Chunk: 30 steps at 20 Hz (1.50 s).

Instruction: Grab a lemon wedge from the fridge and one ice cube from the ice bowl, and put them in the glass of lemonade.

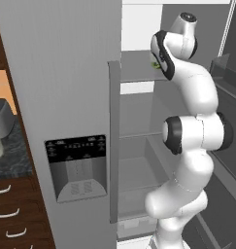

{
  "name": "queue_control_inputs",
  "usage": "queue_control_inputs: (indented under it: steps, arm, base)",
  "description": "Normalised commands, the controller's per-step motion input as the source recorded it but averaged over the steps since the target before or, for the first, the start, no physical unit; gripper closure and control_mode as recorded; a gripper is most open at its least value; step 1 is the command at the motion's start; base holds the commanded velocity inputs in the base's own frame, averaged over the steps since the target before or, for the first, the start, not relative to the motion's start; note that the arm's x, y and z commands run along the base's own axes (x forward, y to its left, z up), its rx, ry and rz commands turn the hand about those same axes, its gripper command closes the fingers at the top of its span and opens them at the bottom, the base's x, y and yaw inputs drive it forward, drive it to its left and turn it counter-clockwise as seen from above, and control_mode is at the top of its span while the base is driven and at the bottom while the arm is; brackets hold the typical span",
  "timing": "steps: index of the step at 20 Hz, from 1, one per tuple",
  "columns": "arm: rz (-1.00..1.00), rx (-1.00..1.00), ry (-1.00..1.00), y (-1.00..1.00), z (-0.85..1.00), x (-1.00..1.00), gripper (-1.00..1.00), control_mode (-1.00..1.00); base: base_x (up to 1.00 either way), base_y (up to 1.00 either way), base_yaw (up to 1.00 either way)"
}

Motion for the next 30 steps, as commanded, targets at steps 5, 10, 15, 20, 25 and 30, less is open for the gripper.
queue_control_inputs:
  steps: [5,10,15,20,25,30]
  arm:
    - [0.03,0.0,-0.07,0.0,0.06,0.44,-1.0,-1.0]
    - [0.06,0.0,0.0,0.0,0.0,0.62,-1.0,-1.0]
    - [0.03,0.0,0.08,0.0,-0.14,0.02,-1.0,-1.0]
    - [0.03,0.0,0.01,0.0,-0.09,-0.09,-1.0,-1.0]
    - [0.02,0.0,0.0,0.0,-0.11,0.04,-1.0,-1.0]
    - [0.1,-0.01,0.09,0.01,0.0,-0.02,-1.0,-1.0]
  base:
    - [0.0,0.0,0.0]
    - [0.0,0.0,0.0]
    - [0.0,0.0,0.0]
    - [0.0,0.0,0.0]
    - [0.0,0.0,0.0]
    - [0.0,0.0,0.0]
